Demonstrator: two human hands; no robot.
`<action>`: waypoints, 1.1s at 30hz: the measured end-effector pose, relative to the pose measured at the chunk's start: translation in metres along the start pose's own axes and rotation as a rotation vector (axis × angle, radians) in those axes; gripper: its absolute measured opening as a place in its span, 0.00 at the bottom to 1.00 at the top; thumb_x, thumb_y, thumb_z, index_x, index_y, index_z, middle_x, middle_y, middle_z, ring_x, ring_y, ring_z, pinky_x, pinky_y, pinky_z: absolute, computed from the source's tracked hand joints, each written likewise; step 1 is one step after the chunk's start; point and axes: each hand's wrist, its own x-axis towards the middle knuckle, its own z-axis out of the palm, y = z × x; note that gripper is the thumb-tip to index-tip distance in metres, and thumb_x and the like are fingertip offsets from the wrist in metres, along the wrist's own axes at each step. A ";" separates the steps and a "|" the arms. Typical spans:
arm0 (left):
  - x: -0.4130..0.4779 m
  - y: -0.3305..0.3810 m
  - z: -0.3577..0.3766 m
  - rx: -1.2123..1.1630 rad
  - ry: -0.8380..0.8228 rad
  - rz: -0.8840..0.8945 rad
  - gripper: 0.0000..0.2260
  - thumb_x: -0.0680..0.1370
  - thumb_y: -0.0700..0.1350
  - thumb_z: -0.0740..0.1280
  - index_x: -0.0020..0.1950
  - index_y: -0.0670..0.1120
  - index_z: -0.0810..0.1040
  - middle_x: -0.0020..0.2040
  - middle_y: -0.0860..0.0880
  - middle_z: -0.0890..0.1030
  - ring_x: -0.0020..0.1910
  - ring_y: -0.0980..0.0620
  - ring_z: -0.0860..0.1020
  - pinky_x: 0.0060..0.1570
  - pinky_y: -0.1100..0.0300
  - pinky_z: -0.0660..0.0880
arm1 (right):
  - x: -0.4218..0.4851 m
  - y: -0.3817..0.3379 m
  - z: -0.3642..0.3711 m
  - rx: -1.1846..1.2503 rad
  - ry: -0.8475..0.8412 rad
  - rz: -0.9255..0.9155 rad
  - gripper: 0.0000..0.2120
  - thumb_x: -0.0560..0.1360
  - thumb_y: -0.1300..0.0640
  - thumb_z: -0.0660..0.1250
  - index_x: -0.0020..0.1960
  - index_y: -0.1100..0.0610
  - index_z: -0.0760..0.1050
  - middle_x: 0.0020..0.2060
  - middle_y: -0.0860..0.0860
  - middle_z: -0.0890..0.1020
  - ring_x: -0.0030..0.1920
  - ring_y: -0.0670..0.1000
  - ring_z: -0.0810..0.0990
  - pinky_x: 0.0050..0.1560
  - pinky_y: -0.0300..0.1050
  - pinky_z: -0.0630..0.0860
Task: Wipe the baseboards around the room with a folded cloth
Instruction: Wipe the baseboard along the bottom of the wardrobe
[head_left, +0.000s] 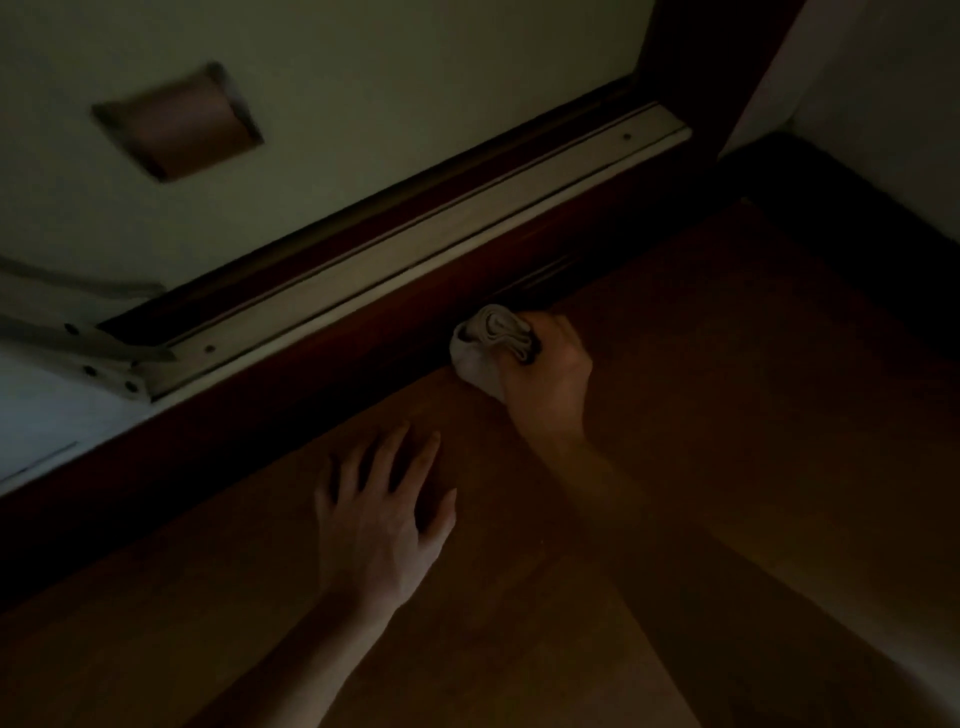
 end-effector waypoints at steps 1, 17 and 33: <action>0.006 0.005 -0.002 -0.007 0.001 0.014 0.29 0.77 0.67 0.55 0.74 0.56 0.71 0.74 0.49 0.70 0.70 0.43 0.68 0.65 0.36 0.69 | 0.009 0.005 -0.007 -0.011 0.034 0.024 0.10 0.70 0.64 0.71 0.52 0.60 0.80 0.47 0.54 0.78 0.45 0.45 0.74 0.43 0.22 0.65; 0.080 0.086 0.008 -0.152 0.034 0.331 0.27 0.78 0.65 0.57 0.77 0.60 0.66 0.79 0.51 0.64 0.79 0.48 0.59 0.76 0.42 0.58 | 0.105 0.066 -0.071 -0.074 0.287 0.175 0.11 0.74 0.63 0.69 0.56 0.61 0.79 0.52 0.56 0.78 0.49 0.44 0.71 0.44 0.21 0.62; 0.082 0.086 0.012 -0.116 0.021 0.323 0.28 0.78 0.65 0.57 0.78 0.61 0.63 0.80 0.52 0.63 0.79 0.47 0.59 0.76 0.42 0.56 | 0.100 0.070 -0.070 -0.122 0.268 0.106 0.13 0.74 0.61 0.69 0.58 0.60 0.80 0.52 0.52 0.77 0.51 0.44 0.73 0.46 0.24 0.63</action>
